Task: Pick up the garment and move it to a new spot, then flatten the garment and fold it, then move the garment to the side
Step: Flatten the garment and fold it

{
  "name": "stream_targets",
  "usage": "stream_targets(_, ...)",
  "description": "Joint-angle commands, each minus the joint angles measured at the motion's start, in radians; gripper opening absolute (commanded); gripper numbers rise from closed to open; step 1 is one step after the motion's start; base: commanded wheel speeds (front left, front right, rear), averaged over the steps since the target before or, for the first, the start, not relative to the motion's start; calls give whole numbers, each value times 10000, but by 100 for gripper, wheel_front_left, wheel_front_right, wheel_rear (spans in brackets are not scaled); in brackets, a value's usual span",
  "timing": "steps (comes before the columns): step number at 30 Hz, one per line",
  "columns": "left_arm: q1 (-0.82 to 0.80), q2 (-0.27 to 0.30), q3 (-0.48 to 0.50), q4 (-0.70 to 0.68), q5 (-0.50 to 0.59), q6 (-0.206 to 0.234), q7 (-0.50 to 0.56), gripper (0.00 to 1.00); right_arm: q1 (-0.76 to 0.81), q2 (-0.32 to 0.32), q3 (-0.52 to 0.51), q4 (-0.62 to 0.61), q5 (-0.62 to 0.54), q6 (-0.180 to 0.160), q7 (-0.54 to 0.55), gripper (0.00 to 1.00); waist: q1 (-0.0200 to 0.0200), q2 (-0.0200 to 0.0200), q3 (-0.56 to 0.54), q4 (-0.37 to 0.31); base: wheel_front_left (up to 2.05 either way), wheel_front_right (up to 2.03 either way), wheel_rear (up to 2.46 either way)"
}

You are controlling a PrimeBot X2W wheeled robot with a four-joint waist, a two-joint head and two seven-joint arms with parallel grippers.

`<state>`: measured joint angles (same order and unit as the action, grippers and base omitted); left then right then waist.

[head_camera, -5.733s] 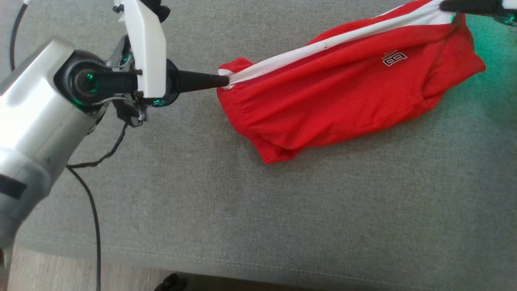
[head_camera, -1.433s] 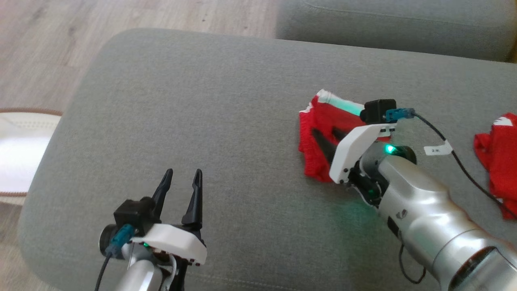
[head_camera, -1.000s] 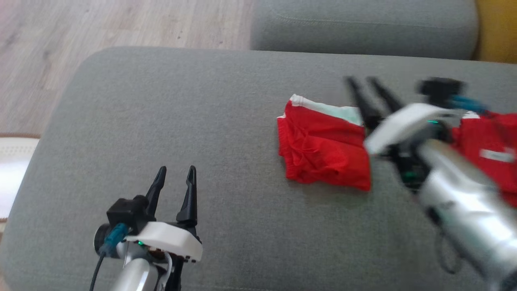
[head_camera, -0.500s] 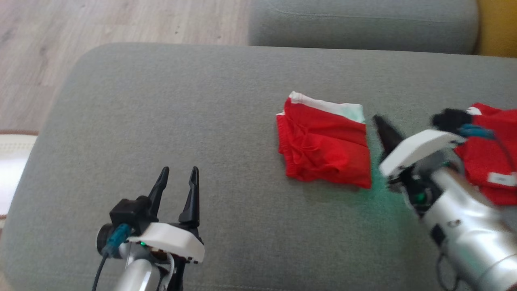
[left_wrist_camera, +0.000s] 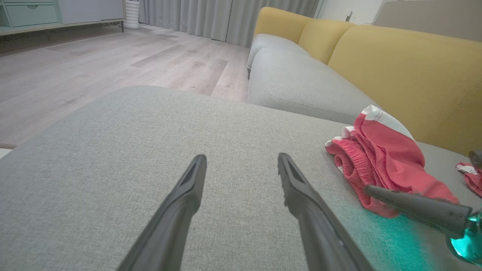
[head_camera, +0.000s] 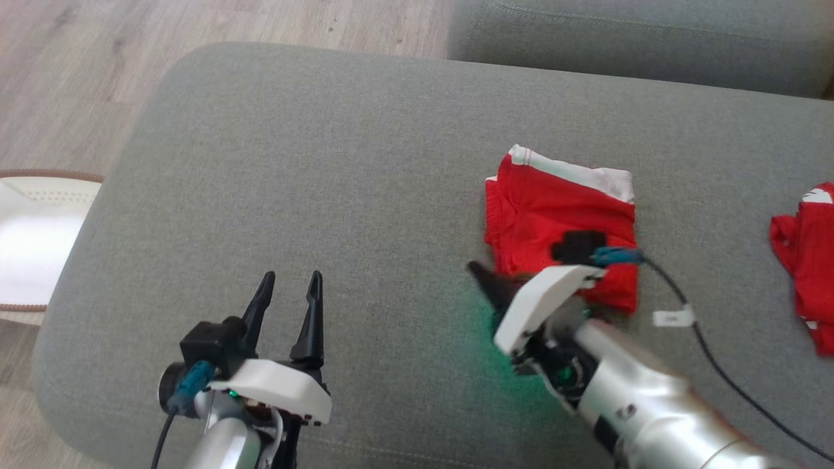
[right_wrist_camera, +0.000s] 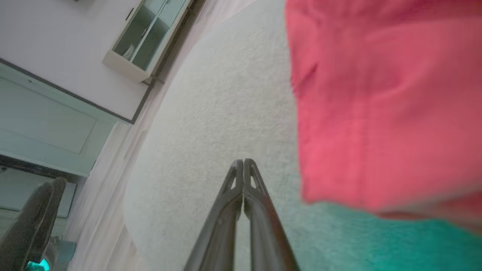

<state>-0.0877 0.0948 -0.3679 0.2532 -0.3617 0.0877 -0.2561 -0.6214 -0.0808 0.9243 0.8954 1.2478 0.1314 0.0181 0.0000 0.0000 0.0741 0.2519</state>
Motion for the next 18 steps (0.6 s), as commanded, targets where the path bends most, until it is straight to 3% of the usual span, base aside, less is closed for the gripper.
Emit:
stream_targets(1,-537,51,432,-290,136,-20,-57,100,-76,144,92,-368,-10,-7,-66,0,0,0,0,-20,0,0,0)
stream_targets(6,-556,91,528,-370,183,26,-57,100,-110,28,459,-1553,-34,-7,-661,0,0,0,-62,-293,0,0,0)
stream_targets(12,-436,178,760,-613,229,86,-57,100,-328,-1272,318,-2894,-515,-7,-2091,0,0,0,-284,-906,0,0,0)
stream_targets(14,-384,225,867,-699,240,109,-57,100,-384,-1795,91,-3296,-727,-7,-2404,10,0,0,-377,-1165,0,0,0)
stream_targets(15,-350,251,922,-738,242,124,-57,100,-407,-2058,-84,-3496,-858,-7,-2526,22,0,0,-416,-1303,0,0,0)
stream_targets(17,-283,304,1041,-824,249,157,-57,100,-421,-2577,-496,-3838,-1270,-7,-2686,65,0,0,-495,-1587,0,0,0)
stream_targets(18,-246,327,1100,-865,248,171,-57,100,-369,-2793,-762,-3995,-1444,-7,-2729,100,0,0,-531,-1726,0,0,0)
